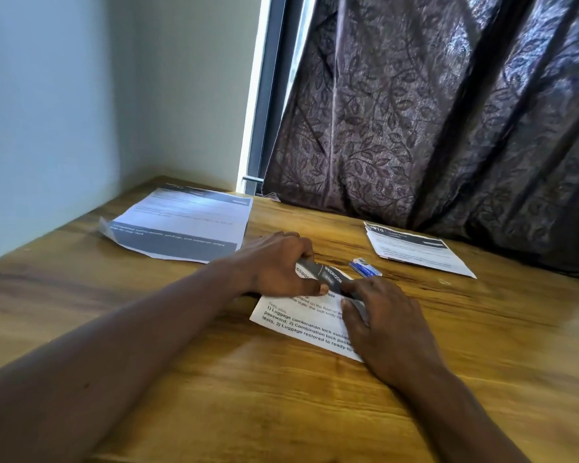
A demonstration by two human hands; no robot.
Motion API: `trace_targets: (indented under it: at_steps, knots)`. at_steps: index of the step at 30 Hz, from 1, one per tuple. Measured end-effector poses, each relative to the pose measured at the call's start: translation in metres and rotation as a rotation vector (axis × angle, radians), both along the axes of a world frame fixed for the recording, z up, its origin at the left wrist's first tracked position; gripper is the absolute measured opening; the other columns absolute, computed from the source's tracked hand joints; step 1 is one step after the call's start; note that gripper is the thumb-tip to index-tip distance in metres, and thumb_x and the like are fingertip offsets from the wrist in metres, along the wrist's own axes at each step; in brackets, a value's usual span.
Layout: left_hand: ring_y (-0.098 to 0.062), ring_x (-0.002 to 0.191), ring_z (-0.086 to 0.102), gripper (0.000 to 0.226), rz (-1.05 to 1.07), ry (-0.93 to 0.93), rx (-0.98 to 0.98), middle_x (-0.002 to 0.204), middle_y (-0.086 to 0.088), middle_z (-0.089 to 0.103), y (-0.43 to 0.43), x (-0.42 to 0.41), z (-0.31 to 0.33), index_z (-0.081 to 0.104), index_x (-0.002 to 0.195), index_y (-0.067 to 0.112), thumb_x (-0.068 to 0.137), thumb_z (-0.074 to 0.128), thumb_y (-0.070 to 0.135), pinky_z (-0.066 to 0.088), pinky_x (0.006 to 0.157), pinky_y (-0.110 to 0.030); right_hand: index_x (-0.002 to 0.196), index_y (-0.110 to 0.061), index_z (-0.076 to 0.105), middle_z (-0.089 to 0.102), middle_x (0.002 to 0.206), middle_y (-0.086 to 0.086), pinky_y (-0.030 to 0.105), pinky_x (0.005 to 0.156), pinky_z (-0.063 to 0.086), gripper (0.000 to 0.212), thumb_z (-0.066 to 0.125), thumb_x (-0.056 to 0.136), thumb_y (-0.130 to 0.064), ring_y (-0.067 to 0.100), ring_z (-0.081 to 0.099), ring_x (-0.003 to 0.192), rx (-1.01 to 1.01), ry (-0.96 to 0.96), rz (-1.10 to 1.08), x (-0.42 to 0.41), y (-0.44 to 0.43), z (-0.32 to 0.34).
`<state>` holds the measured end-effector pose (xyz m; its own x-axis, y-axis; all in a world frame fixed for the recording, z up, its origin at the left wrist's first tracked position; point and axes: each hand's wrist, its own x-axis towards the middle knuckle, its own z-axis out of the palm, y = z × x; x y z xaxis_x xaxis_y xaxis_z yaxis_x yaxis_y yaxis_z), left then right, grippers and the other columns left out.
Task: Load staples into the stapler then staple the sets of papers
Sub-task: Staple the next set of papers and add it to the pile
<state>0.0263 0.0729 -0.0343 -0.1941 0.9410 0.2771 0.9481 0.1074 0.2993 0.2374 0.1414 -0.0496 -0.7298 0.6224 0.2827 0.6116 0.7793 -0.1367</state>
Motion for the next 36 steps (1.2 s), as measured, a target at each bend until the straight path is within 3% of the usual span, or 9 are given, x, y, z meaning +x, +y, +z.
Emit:
trace_targets:
  at_steps: [5,10,13,16,22,25,29,33,36]
  knots:
    - [-0.008,0.087,0.065,0.041,-0.056,-0.235,0.156,0.098,0.012,0.07,-0.003,0.003,0.0,0.054,0.106,0.031,0.08,0.079,0.052,0.059,0.076,-0.039,0.139,-0.037,0.04,0.046,0.136,-0.011,0.04,0.106,0.04,0.043,0.047,0.099,-0.05,0.011,0.044,0.126,0.094,0.143,0.07,-0.005,-0.002,0.008]
    - [-0.012,0.094,0.066,0.052,-0.047,-0.316,0.33,0.107,0.008,0.071,-0.004,0.003,0.003,0.049,0.115,0.035,0.078,0.083,0.048,0.056,0.077,-0.033,0.135,-0.031,0.051,0.057,0.129,-0.01,0.046,0.106,0.037,0.039,0.038,0.104,-0.051,0.013,0.05,0.122,0.024,0.321,0.155,-0.046,0.015,0.027]
    - [-0.012,0.1,0.064,0.055,-0.032,-0.265,0.427,0.117,0.009,0.068,-0.002,-0.002,0.001,0.052,0.12,0.034,0.076,0.086,0.04,0.055,0.083,-0.033,0.103,-0.028,0.062,0.065,0.097,-0.009,0.051,0.093,0.044,0.034,0.035,0.104,-0.05,0.019,0.059,0.097,-0.022,0.387,0.148,-0.074,0.029,0.027]
    - [-0.009,0.098,0.063,0.063,-0.012,-0.209,0.451,0.126,0.009,0.063,-0.002,-0.009,-0.001,0.055,0.128,0.031,0.074,0.087,0.036,0.056,0.085,-0.032,0.075,-0.022,0.052,0.056,0.068,-0.008,0.043,0.072,0.043,0.04,0.039,0.103,-0.048,0.019,0.054,0.07,-0.077,0.532,0.168,-0.09,0.036,0.01]
    - [-0.007,0.085,0.066,0.056,-0.005,-0.254,0.374,0.11,0.011,0.064,-0.017,-0.029,0.017,0.052,0.134,0.03,0.086,0.075,0.048,0.06,0.073,-0.029,0.08,-0.021,0.059,0.065,0.073,-0.005,0.035,0.063,0.039,0.03,0.053,0.101,-0.042,0.02,0.059,0.071,-0.11,0.513,0.142,-0.092,0.051,0.002]
    - [-0.007,0.08,0.065,0.04,0.043,-0.111,0.27,0.096,0.015,0.069,-0.031,-0.049,0.027,0.066,0.112,0.031,0.085,0.069,0.061,0.059,0.071,-0.036,0.082,-0.021,0.062,0.069,0.076,-0.008,0.035,0.068,0.046,0.027,0.056,0.1,-0.042,0.017,0.063,0.075,-0.17,0.533,0.122,-0.091,0.058,0.001]
    - [-0.005,0.082,0.066,0.057,0.13,-0.079,-0.096,0.087,0.014,0.072,-0.047,-0.056,0.034,0.072,0.092,0.033,0.069,0.062,0.085,0.057,0.074,-0.035,0.082,-0.023,0.063,0.069,0.077,-0.012,0.033,0.069,0.047,0.026,0.057,0.099,-0.042,0.013,0.064,0.077,-0.198,0.565,0.117,-0.089,0.062,0.002]
    - [-0.007,0.081,0.065,0.051,0.12,-0.151,-0.318,0.086,0.016,0.066,-0.049,-0.045,0.035,0.068,0.107,0.027,0.073,0.079,0.064,0.048,0.064,-0.019,0.088,-0.024,0.065,0.071,0.086,-0.008,0.039,0.078,0.052,0.022,0.056,0.099,-0.04,0.017,0.065,0.083,-0.149,0.55,0.114,-0.091,0.062,0.002]
    - [-0.008,0.082,0.065,0.043,0.11,-0.176,-0.301,0.087,0.019,0.064,-0.047,-0.046,0.033,0.069,0.11,0.026,0.078,0.082,0.051,0.043,0.058,-0.011,0.092,-0.026,0.066,0.069,0.092,-0.009,0.044,0.088,0.05,0.022,0.054,0.1,-0.042,0.017,0.063,0.089,-0.119,0.542,0.126,-0.09,0.058,0.005]
